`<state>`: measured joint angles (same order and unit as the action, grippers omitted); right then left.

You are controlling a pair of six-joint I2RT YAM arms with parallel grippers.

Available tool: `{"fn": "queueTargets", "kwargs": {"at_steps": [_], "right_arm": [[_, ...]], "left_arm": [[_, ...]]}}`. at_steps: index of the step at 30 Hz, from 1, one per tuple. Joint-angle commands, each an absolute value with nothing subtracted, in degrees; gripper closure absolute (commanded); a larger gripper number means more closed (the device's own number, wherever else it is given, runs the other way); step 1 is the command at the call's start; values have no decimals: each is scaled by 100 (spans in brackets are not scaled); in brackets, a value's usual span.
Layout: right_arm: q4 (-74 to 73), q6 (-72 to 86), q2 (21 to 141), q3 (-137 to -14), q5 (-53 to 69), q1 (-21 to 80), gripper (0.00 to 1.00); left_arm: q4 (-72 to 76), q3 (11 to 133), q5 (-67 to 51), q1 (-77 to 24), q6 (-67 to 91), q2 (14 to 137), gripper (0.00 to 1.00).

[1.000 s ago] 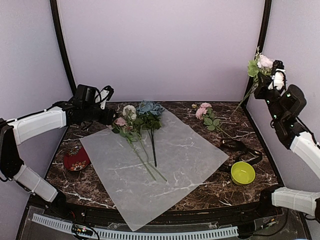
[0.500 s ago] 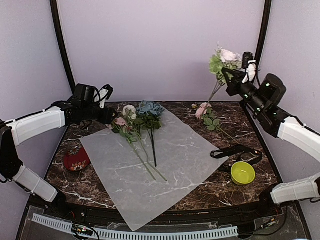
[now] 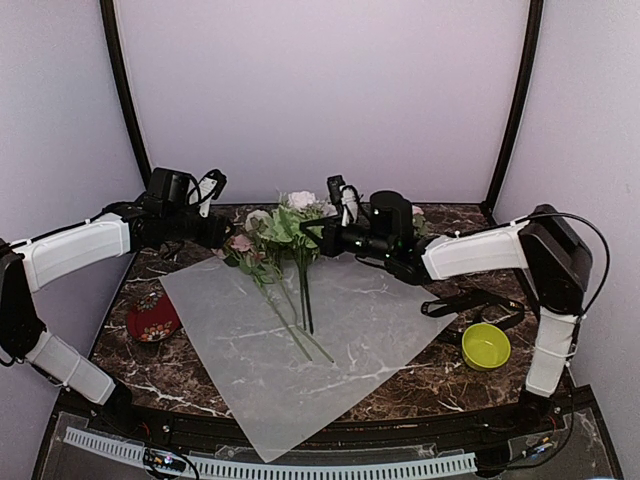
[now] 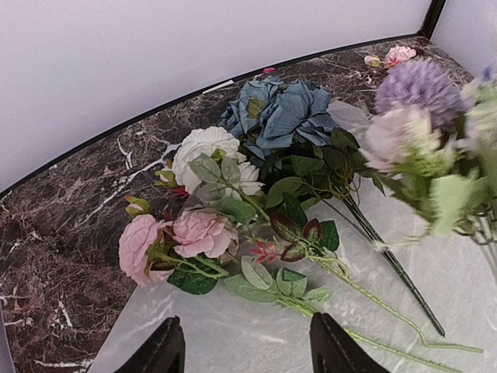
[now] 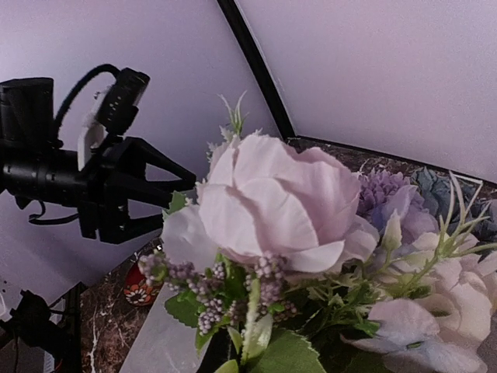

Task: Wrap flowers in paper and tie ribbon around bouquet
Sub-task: Place the fake flower on the flattened wrapping paper.

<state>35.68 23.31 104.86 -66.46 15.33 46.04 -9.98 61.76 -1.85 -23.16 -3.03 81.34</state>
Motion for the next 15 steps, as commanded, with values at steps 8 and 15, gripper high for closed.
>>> {"fn": "queueTargets", "kwargs": {"at_steps": [8,15], "right_arm": [[2767,1701,11708,-7786,1843,4624,100],[746,925,11472,-8462,2046,4468,88]], "left_arm": [[-1012,6092,-145,-2316,-416,7989,43],[-1039,6107,-191,-2318,-417,8043,43]]}}
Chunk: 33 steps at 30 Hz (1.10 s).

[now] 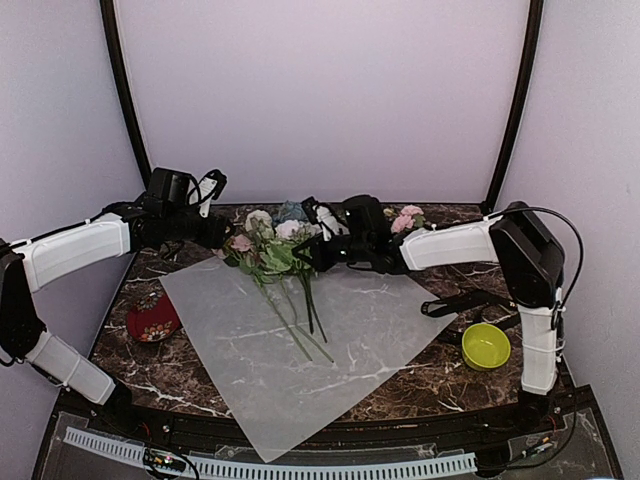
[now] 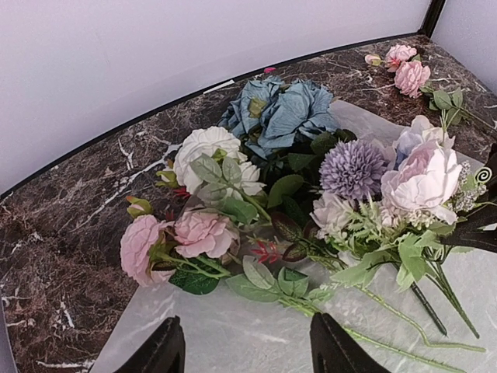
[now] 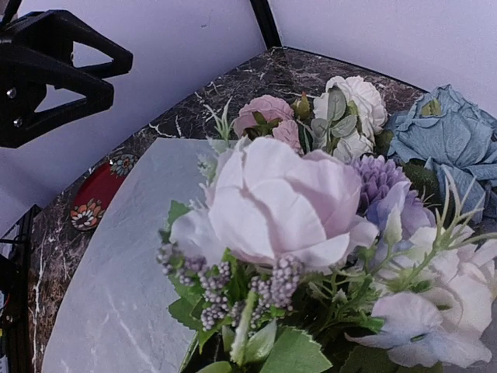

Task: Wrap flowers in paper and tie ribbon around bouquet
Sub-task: Place the fake flower on the flattened wrapping paper.

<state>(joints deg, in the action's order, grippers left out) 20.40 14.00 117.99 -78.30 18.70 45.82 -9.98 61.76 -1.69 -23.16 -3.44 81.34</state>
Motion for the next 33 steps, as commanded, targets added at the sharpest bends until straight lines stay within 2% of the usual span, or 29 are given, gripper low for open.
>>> {"fn": "queueTargets", "kwargs": {"at_steps": [1,4,13,16,26,27,28,33], "right_arm": [[451,925,11424,-8582,2046,4404,88],[82,925,11044,-8486,2046,4126,88],[-382,925,9609,-7181,2046,2796,88],[-63,925,9682,-6993,2046,2824,88],[-1698,925,10437,-7765,2046,2884,88],[-1802,1091,10427,-7750,990,2903,11],[-1897,1275,10422,-7744,895,2923,1],[-2422,1365,10483,-7875,431,3068,0]], "left_arm": [[-1042,6108,-174,-2314,-421,8050,43],[-1038,6106,-153,-2314,-436,8041,43],[-1026,6108,-194,-2320,-439,8051,43],[-1028,6113,-198,-2313,-439,8066,43],[-1038,6109,-158,-2317,-448,8024,43],[-1037,6108,-160,-2317,-448,8024,43],[-1036,6109,-165,-2314,-448,8032,43],[-1037,6108,-209,-2314,-448,8038,43]]}}
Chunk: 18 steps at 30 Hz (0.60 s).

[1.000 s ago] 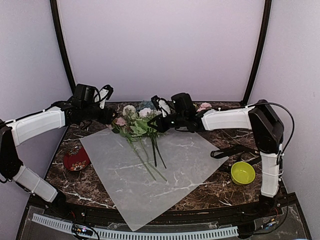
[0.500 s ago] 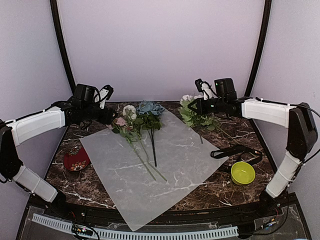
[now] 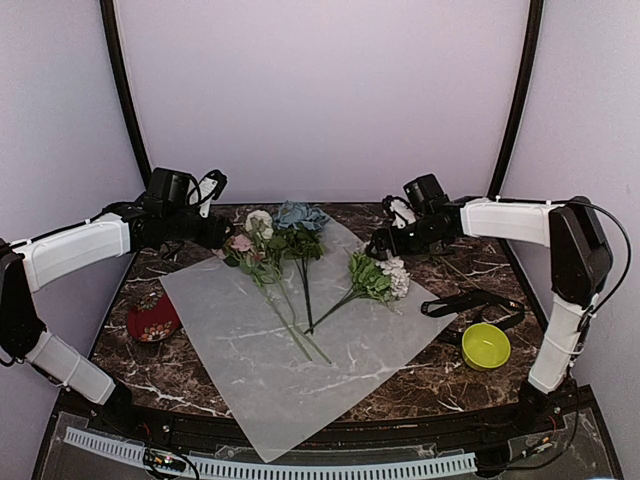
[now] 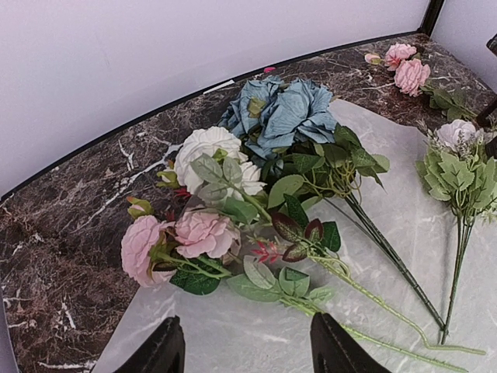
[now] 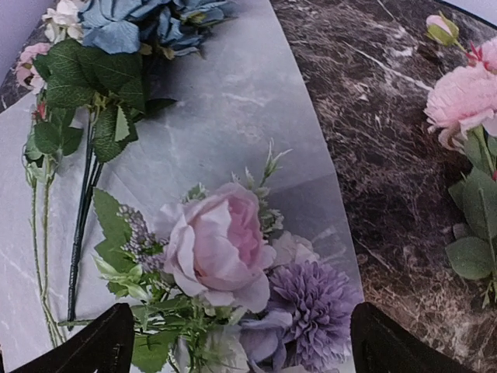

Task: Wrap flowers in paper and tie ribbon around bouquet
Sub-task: Place the fake flower on the flattened wrapping paper, then pick up the fake flower from the flattened wrapping paper.

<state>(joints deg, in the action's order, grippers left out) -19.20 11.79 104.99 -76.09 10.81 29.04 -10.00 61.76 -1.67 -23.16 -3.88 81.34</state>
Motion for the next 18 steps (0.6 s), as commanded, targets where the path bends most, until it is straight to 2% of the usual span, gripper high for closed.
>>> {"fn": "queueTargets", "kwargs": {"at_steps": [1,5,9,13,18], "right_arm": [[-2486,1347,10493,-7895,381,3119,0],[-2804,1350,10731,-8090,493,3255,1],[-3017,1387,11065,-8257,675,3287,14],[-3105,1281,11114,-8404,622,3301,39],[-3366,635,11018,-8802,410,3330,79]], "left_arm": [[-1037,6108,-204,-2312,-448,8041,43],[-1043,6113,-197,-2318,-448,8050,43],[-1050,6108,-190,-2314,-448,8043,43],[-1042,6108,-197,-2315,-448,8042,43],[-1038,6115,-217,-2320,-448,8033,43]]}}
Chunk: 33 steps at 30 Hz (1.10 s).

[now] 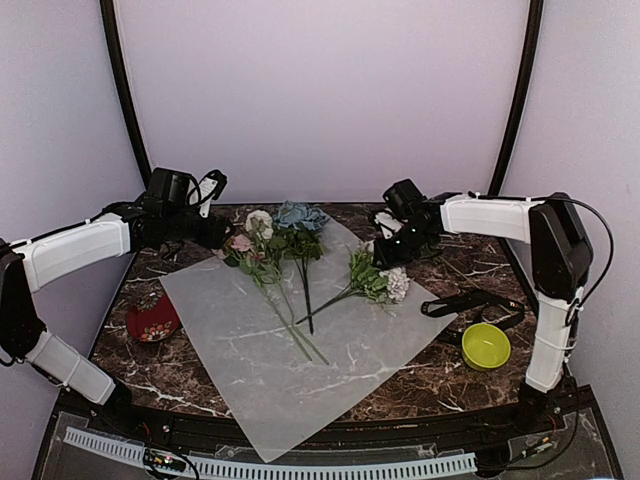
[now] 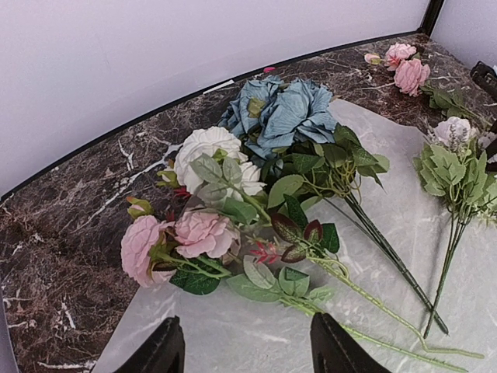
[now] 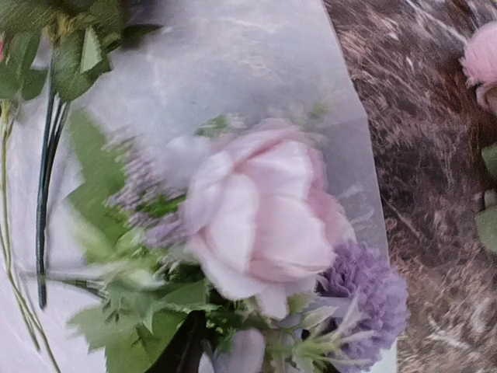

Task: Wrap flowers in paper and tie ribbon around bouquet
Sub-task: Pick up the fake flower from the flattened wrapping paper, then place the fake flower on the flattened wrapping paper.

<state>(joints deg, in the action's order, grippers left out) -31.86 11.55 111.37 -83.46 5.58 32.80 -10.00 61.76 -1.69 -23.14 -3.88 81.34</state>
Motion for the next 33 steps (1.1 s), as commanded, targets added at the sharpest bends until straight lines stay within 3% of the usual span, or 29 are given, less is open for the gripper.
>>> {"fn": "queueTargets", "kwargs": {"at_steps": [1,3,4,20,26,33], "right_arm": [[-3389,423,10975,-8901,393,3329,88],[-3432,22,10841,-9029,320,3342,99],[-3465,-192,10766,-9100,286,3353,100],[-2625,-4658,9835,-9415,1456,4055,100],[-1382,-5824,10116,-9112,1301,4422,100],[-1167,-6441,10900,-9297,1314,4513,100]], "left_arm": [[-1039,6113,-219,-2313,-444,8029,43],[-1029,6109,-220,-2319,-448,8018,43],[-1032,6108,-225,-2317,-449,8012,43],[-1024,6100,-206,-2314,-466,8032,43],[-1020,6087,-167,-2313,-475,8067,43],[-1027,6083,-159,-2318,-483,8145,43]]}}
